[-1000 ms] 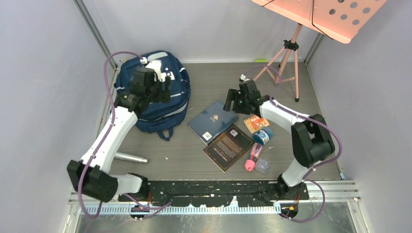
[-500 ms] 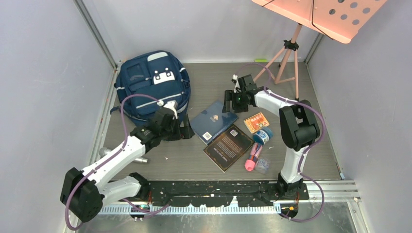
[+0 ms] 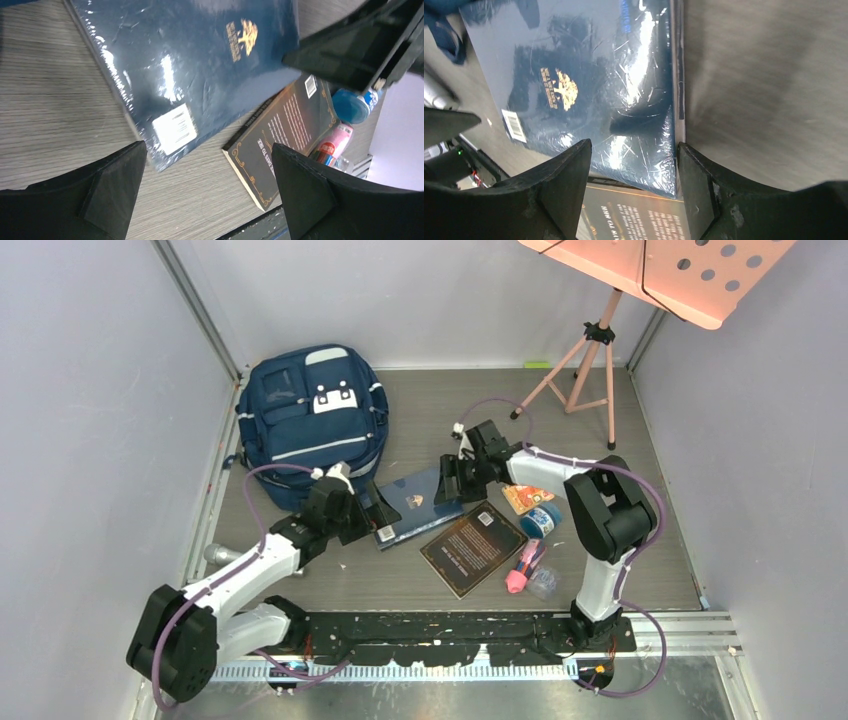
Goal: Pack the student bag
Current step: Pick up the book from the center of the board.
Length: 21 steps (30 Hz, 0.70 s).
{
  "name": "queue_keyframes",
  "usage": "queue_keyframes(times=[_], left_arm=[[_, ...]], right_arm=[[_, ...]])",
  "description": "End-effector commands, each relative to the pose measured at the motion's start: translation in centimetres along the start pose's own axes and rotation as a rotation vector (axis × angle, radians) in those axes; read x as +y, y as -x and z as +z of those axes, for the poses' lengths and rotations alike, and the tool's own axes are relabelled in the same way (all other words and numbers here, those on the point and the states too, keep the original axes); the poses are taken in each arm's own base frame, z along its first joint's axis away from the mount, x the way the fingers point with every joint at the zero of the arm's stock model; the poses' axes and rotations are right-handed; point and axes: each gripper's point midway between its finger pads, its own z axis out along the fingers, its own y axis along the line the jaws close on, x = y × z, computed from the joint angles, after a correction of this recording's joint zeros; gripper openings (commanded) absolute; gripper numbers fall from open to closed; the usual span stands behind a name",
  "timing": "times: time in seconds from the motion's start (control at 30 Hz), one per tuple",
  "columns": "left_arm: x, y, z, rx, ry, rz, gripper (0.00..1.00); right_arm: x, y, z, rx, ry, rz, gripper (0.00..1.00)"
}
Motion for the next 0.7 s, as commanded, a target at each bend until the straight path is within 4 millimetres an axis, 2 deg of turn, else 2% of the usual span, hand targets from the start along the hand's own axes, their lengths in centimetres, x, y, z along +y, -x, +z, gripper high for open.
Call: queue_keyframes(times=[0.0,0.13,0.37,0.5,0.67], left_arm=[[0.6,1.9,-0.6,-0.073,0.000,0.004,1.00],[2.9,2.5,-0.9,-0.082,0.052,-0.007,1.00],[5.3,1.9,-0.7,-0.073,0.124,0.002,1.00],[5.6,1.0,0.4,-0.035,0.103,-0.025,1.00],[5.5,0.5,1.9,-0.002,0.072,-0.051,1.00]], right_arm=[[3.3,-0.4,-1.0,-0.018,0.035,0.028,0.69],[2.3,0.8,-1.1,-0.054,-0.036,0.023,0.70],[0.7,2.1,0.0,-0.048,-0.066,0.037,0.72],[0.2,1.9,0.7,-0.024,-0.055,0.047,0.72],[1.5,1.1,1.6,0.022,0.044,0.059,0.72]])
